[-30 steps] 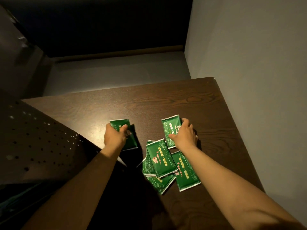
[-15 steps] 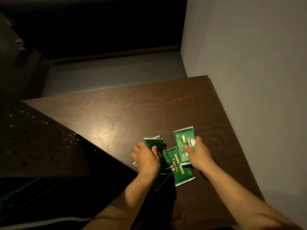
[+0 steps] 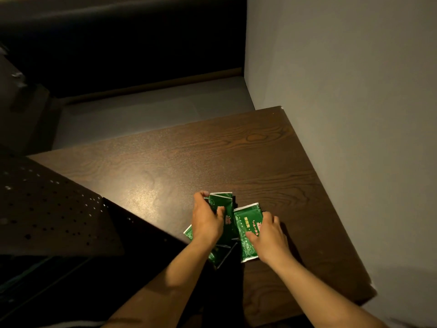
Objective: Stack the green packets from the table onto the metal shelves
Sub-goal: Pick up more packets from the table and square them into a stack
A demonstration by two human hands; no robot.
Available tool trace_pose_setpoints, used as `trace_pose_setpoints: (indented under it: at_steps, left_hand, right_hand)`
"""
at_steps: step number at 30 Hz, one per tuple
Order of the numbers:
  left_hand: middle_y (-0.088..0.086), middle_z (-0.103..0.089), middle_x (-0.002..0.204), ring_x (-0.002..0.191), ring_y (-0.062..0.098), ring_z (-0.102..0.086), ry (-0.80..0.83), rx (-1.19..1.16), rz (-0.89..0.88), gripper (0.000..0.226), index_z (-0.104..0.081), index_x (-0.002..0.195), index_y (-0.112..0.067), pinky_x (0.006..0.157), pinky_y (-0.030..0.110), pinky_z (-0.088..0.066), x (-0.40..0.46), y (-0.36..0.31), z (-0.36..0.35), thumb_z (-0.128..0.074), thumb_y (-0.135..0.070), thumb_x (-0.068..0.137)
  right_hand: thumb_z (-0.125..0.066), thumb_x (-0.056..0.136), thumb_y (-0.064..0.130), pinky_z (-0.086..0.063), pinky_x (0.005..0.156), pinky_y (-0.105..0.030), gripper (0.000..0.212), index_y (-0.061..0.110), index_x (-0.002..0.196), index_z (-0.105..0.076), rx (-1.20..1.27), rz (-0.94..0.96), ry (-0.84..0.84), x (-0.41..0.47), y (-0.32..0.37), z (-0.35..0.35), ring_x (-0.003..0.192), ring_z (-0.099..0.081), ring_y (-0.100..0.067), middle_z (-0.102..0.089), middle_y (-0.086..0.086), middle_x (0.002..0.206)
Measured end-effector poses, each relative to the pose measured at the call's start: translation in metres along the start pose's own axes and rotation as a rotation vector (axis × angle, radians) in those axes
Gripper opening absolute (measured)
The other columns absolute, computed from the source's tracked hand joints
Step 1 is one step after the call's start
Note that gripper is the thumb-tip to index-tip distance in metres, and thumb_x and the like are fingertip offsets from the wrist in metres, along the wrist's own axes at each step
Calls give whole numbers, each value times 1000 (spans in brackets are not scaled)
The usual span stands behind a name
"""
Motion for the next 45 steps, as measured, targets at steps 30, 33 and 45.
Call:
trace_pose_setpoints:
  at_steps: [30,33,45]
  left_hand:
    - [-21,-50,132,129,13,-46,331,-454,-459,21,-52,101,-31,109,51,-35,-75,-41,-46,-57,-16,89]
    - [-18,-39,147,143,14,-27,292,-328,-524,18,-47,102,-37,115,55,-23,-75,-38,-57,-53,-25,89]
    - [-6,-38,147,138,11,-36,262,-353,-446,72,-27,146,-23,114,45,-31,-73,-31,-63,-49,6,84]
  right_hand:
    - [-46,60,-2,-51,71,-21,50,11,107,-55,917,305,177,-6,-4,45,88,-67,-12,-69,-3,93]
    - [-50,64,-2,-51,81,-23,48,13,109,-52,865,281,151,-7,-12,40,98,-66,-15,-67,-10,105]
    - [-51,72,-20,-51,84,-20,53,22,104,-57,738,230,-88,-8,-11,37,96,-65,-8,-67,-1,100]
Point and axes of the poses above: each hand's wrist, its own x-axis towards the middle knuckle, its own z-axis out of the back of the hand, y = z × x, the point moved 8 cm from there along x, towards the middle knuckle
